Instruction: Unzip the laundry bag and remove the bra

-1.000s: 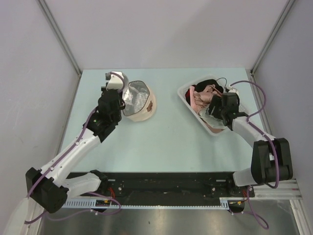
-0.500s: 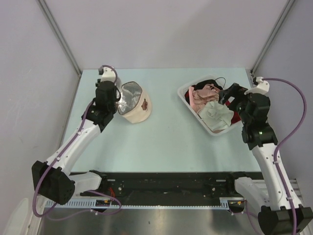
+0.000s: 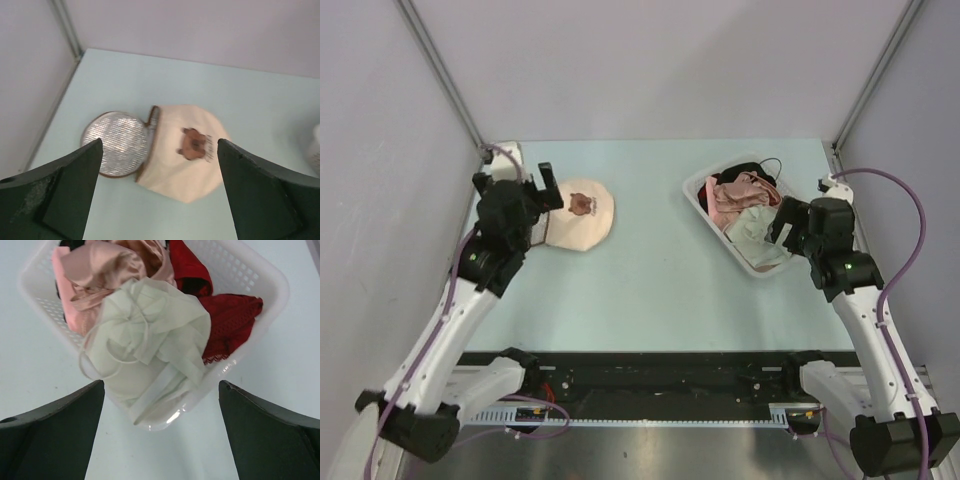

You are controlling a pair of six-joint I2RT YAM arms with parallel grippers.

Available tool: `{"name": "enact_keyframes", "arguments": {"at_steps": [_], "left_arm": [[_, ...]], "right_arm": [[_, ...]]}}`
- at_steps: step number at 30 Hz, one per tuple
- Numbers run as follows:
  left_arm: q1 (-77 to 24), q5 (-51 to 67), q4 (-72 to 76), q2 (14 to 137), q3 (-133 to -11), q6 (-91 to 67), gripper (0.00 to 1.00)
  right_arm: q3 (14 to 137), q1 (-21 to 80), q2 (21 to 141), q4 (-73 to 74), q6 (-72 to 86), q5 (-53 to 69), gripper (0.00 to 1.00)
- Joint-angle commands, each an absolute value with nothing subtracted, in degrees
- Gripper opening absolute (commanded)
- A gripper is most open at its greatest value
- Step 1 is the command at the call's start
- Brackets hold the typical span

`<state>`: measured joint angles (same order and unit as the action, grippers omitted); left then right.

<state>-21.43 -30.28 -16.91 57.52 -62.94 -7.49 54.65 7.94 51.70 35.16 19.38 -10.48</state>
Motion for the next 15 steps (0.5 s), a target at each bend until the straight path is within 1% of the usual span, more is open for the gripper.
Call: {"name": "enact_keyframes", "arguments": {"at_steps": [1,3,5,9,15], "left_arm": [[-21.27,-15.67,-21.09,46.53,-55.84,-16.33,1.0],[-21.36,-9.36,-21.09,43.78,-52.22,-17.14,1.0],[-21.27,-7.48,-21.71,40.62,-48.18,-17.84,1.0],[-21.36,-8.43,-23.73,38.15,-44.57,-16.97,1.0],[-21.36,-8.53,-24.87,38.93,-45.0,-15.82,1.0]], "right_arm": [[55.9,8.87,52.02,40.86,20.83,-15.55,1.0],[55.81,10.19,52.12,42.01,22.14,-18.35,1.0],[55.64,10.98,51.77,42.71,22.41,-19.42,0.99],[55.11,11.08,50.63,41.58,22.68,-19.16,1.0],[55.02,11.25,51.59,40.61,23.11,-18.72,1.0]]}}
